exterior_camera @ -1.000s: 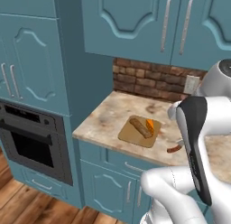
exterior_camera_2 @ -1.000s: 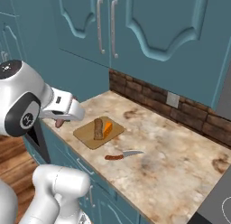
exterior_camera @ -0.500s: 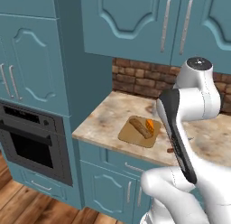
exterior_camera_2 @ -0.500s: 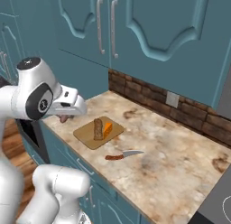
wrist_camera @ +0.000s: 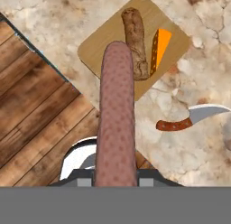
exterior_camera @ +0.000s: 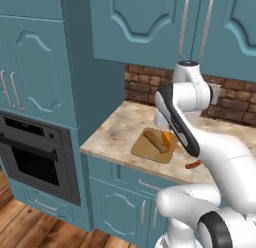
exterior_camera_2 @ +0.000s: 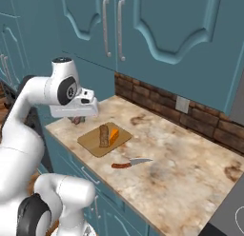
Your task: Retrieve the sausage and cheese from the fridge and place them on the cutting board on the counter.
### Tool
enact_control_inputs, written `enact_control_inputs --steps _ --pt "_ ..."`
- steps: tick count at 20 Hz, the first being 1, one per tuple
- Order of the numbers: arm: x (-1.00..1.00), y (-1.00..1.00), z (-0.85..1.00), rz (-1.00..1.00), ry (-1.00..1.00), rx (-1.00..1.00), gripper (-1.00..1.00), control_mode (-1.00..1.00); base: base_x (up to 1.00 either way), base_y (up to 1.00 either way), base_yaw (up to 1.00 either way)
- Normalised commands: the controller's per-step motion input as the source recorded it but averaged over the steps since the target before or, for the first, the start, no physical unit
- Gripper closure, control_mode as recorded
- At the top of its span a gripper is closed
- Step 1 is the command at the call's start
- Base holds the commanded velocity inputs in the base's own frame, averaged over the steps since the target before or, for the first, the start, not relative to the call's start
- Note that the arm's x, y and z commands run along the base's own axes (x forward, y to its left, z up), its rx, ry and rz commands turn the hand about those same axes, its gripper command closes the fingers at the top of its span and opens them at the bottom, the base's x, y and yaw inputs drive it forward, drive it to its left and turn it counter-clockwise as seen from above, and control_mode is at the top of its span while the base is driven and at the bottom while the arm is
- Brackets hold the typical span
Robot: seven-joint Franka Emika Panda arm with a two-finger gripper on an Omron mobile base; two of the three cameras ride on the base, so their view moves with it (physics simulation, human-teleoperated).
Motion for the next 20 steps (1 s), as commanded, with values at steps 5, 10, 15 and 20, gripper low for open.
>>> enact_control_inputs --steps 5,10,15,20 --pt "0.7 0.0 -0.54 0.11 0.14 0.01 1.0 -1.0 0.0 0.0 0.0" --pt "0.59 0.06 -0.55 0.03 0.04 0.01 1.0 -1.0 0.0 0.0 0.0" --pt "0.58 0.13 -0.51 0.0 0.02 0.0 1.0 -1.0 0.0 0.0 0.0" --pt "0.54 0.04 -0.44 0.0 0.01 0.0 1.0 -1.0 0.0 0.0 0.0"
